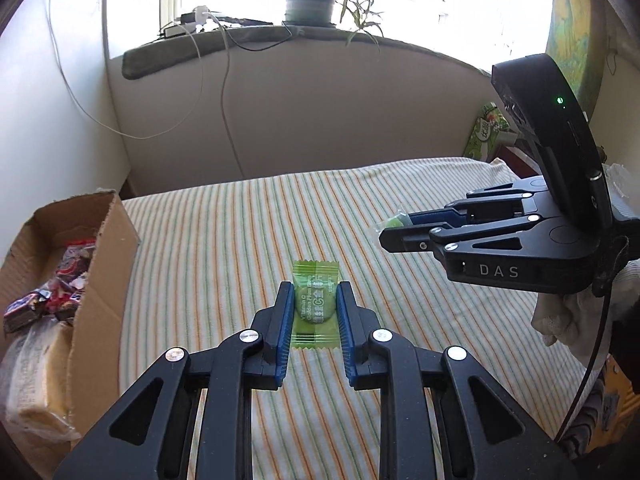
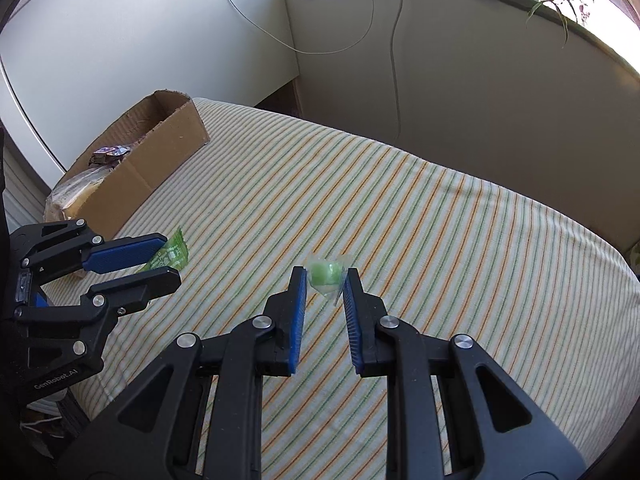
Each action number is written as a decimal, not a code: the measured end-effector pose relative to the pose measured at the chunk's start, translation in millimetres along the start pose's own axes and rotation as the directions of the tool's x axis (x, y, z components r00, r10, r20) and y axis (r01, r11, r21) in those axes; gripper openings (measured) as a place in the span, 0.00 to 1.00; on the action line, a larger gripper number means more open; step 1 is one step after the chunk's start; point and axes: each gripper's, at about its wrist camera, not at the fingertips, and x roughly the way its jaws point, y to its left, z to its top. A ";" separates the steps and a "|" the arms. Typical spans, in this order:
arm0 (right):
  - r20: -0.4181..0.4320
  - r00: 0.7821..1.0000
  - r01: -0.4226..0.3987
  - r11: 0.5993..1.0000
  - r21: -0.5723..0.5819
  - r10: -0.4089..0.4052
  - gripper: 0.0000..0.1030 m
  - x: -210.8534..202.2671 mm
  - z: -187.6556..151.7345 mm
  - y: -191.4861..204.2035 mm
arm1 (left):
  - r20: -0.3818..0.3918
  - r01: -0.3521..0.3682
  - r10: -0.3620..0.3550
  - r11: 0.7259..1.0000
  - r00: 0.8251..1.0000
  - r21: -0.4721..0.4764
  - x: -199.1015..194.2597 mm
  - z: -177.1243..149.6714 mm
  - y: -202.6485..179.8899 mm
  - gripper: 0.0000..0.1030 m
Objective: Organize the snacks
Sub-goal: 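Carry both green candies over the box and open both grippers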
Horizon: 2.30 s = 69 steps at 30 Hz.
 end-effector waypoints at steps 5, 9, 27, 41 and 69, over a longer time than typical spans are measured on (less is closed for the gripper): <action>0.026 1.000 -0.005 0.999 -0.035 0.006 0.19 -7.1 11.9 21.2 | 0.051 -0.031 0.032 0.999 0.998 -0.014 -26.6 3.2 13.0 0.19; 0.046 0.999 -0.016 0.999 -0.051 0.018 0.19 -10.3 22.1 39.0 | 0.085 -0.071 0.073 0.997 0.994 -0.029 -46.0 0.5 27.7 0.19; 0.090 0.991 -0.085 0.986 -0.140 0.099 0.19 4.5 70.4 127.2 | 0.150 -0.209 0.229 0.968 0.962 -0.141 -99.1 -14.9 103.8 0.19; 0.087 0.982 -0.149 0.968 -0.200 0.169 0.19 31.1 102.1 189.1 | 0.145 -0.270 0.310 0.933 0.940 -0.239 -121.0 -31.7 159.8 0.19; 0.057 0.980 -0.170 0.952 -0.255 0.191 0.33 70.3 113.8 233.4 | 0.121 -0.306 0.352 0.907 0.928 -0.290 -120.1 -38.8 185.5 0.25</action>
